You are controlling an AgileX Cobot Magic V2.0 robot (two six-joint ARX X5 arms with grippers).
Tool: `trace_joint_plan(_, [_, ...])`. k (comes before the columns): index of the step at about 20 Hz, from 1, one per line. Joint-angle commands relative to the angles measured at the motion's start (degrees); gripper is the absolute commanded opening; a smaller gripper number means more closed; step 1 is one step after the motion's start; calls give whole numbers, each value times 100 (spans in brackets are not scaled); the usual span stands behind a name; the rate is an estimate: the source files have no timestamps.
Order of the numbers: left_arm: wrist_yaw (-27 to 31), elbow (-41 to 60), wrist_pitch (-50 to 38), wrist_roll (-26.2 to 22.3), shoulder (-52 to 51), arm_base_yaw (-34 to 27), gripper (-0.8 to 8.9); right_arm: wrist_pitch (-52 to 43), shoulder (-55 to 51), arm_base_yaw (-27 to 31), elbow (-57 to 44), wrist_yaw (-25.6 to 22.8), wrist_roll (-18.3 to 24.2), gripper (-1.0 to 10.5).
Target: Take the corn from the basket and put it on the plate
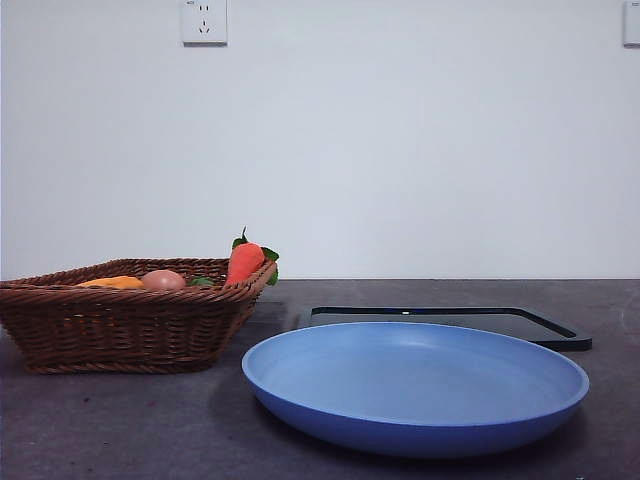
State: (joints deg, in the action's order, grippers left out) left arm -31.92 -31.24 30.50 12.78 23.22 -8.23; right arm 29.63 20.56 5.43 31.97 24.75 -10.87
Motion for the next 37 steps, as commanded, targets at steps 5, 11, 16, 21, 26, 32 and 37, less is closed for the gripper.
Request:
trace_joint_plan(5, [-258,-588,1080,-929,490,446,5,977,944,-413,857,350,761,2])
trace_joint_plan(11, [-251,-675,1495,-1091,691,846,5,1655,1554,-951,1322,374,1051,2])
trace_joint_plan(16, [-251,-675,1370,-1016,706,868,304,1650,1696,-1132,1349,372,968,226])
trace_joint_plan(21, [-256,-675,1320,-944,774,868,415,1676,1862,-1132,1349,376,789,277])
trace_joint_plan(26, [-256,-675,1311,-883,782,868,414,1604,2557,-1279,1349,380,789,277])
trace_joint_plan(32, [-256,-675,1274,-866,782,868,414,975,3976,-1727,1349,380,789,277])
trace_joint_plan(37, [-254,-675,1274,-866,780,868,414,479,5112,-1963,1349,369,833,277])
